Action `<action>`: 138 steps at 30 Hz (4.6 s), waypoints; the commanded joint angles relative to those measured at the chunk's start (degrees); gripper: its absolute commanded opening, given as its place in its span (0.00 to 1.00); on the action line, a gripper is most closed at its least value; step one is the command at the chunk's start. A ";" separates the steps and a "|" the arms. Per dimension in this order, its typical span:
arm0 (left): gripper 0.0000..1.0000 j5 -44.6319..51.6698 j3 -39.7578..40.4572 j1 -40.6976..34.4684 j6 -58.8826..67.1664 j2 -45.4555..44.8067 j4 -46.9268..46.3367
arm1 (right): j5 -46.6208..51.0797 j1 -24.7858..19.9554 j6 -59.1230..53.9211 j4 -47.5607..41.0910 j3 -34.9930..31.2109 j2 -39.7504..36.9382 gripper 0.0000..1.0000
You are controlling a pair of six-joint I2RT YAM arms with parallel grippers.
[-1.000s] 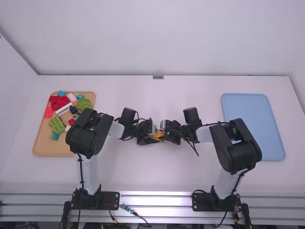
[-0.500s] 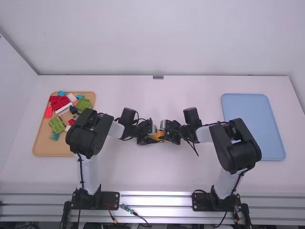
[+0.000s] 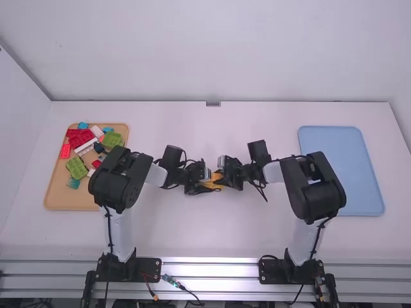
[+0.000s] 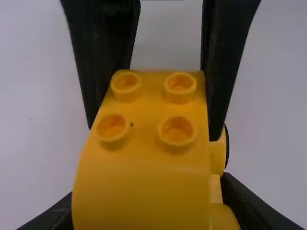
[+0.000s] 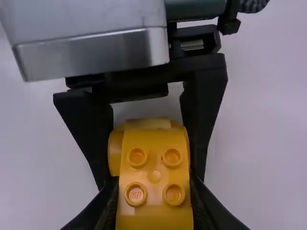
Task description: Assemble lego blocks to make yellow taxi
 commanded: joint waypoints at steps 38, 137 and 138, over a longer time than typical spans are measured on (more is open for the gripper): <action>0.02 -8.56 3.39 0.42 -1.49 1.49 -4.17 | 7.19 3.43 -1.31 0.74 -1.62 0.94 0.00; 0.01 -5.50 -0.83 0.39 4.50 1.49 -3.93 | 5.57 1.51 5.97 8.55 -7.28 -10.38 0.00; 0.02 -5.52 -0.74 0.42 4.48 1.49 -3.87 | 6.10 2.10 7.17 9.92 -7.06 -8.87 0.00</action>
